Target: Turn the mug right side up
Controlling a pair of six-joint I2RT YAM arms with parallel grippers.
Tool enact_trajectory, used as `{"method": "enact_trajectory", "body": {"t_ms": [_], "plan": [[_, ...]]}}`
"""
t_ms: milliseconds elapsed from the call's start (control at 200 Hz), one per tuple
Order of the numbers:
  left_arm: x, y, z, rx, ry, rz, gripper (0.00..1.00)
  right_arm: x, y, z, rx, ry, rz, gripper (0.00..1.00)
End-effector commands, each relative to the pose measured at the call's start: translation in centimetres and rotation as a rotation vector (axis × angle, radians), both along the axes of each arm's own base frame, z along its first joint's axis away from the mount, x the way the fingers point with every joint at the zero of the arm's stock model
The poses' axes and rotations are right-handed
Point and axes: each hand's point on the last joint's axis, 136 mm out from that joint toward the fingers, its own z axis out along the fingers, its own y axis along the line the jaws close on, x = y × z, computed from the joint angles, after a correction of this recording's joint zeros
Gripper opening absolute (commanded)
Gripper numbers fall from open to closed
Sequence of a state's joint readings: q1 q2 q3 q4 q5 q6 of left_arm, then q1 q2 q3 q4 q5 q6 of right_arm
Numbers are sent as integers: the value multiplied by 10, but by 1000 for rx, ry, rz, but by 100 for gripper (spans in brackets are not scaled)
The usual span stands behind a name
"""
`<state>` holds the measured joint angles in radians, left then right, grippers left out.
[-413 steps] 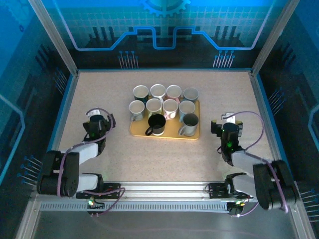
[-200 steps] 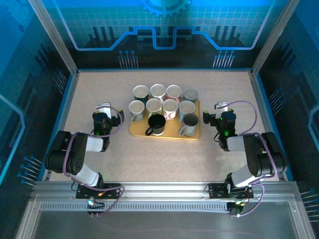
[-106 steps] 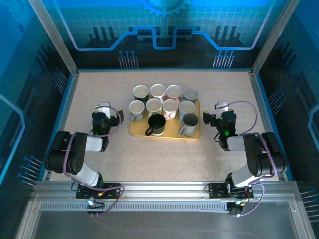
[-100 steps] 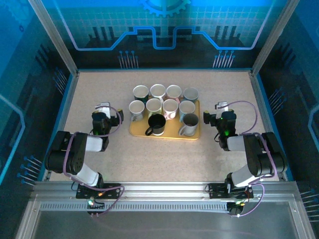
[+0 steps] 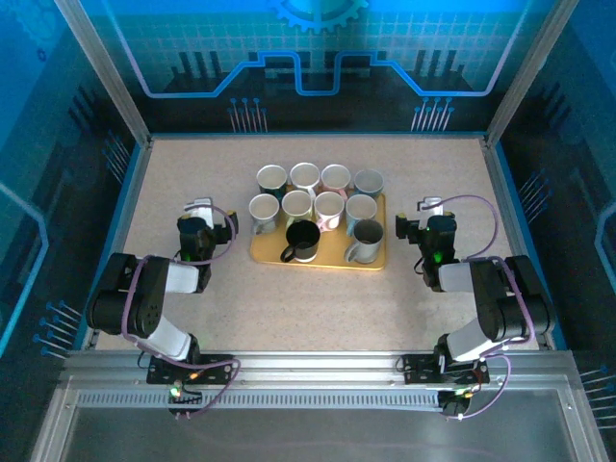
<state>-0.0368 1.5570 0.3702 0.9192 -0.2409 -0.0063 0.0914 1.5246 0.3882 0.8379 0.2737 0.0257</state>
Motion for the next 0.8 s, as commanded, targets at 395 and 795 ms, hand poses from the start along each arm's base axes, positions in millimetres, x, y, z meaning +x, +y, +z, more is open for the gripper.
{"method": "enact_trajectory", "body": {"t_ms": [395, 795], "plan": [[6, -16, 6, -42, -8, -120, 99, 5, -1, 10, 2, -40, -14, 100], [6, -16, 6, -45, -7, -125, 99, 6, 10, 9, 2, -27, 60, 100]]}}
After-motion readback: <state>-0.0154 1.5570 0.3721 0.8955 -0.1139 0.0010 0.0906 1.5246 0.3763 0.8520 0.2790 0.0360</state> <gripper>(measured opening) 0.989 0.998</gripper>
